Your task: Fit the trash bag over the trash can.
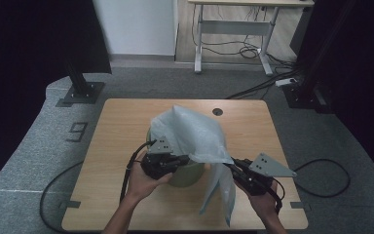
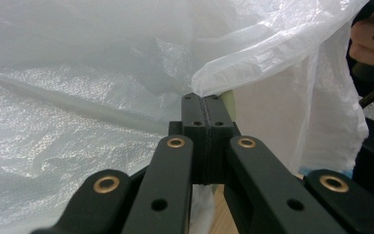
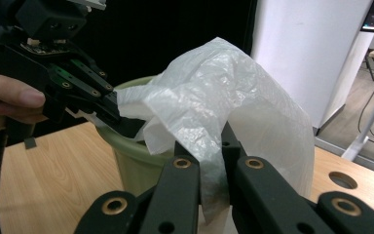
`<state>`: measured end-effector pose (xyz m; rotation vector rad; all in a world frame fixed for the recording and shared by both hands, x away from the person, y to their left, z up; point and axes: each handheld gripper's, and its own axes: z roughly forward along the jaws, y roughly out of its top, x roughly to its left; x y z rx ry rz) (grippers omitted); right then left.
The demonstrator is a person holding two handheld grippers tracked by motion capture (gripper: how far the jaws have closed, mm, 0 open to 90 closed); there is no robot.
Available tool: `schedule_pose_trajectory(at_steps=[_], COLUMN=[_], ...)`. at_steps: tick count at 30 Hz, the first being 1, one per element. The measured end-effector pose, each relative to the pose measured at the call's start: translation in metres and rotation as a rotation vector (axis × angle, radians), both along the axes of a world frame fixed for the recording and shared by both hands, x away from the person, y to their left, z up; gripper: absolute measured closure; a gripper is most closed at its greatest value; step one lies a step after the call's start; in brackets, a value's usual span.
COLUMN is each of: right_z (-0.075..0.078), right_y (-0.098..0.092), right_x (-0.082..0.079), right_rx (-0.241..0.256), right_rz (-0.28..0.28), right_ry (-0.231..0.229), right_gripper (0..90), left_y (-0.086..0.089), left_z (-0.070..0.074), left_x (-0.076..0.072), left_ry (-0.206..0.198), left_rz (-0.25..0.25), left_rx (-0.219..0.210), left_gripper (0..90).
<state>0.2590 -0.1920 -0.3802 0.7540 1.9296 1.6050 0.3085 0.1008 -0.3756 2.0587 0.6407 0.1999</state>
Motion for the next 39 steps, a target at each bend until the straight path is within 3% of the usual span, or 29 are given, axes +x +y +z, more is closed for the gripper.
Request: schedule_pose_trajectory(at_steps=[6,13,22,30,34,39], right_z=[-0.007,-0.005,-0.004,-0.003,-0.001,0.001], right_y=[-0.002,0.001,0.007,0.004,0.000,-0.002], right_x=[0.012,0.022,0.036,0.034,0.031,0.031], right_rx=[0.002,0.009,0.012,0.010,0.009,0.019], right_rz=[-0.027,-0.039,-0.036,-0.044,-0.051,-0.048], right_ry=[0.036,0.044,0.067,0.069,0.067,0.063], right_gripper=[88.7,88.7,88.7,88.8,88.8,88.8], left_y=[0.001,0.002,-0.005,-0.010,-0.011,-0.009], left_z=[0.002,0.011,0.012,0.008,0.009,0.014], left_x=[0.008,0.023,0.038,0.049,0.046,0.033], left_ry=[0.014,0.050,0.086,0.126,0.112,0.029], left_rz=[0.040,0.056,0.068,0.044,0.036,0.026], left_rx=[-0.018,-0.045,-0.014,0.013,0.008,-0.017], left_gripper=[85.2,77.6,77.6,77.3,74.0,57.6])
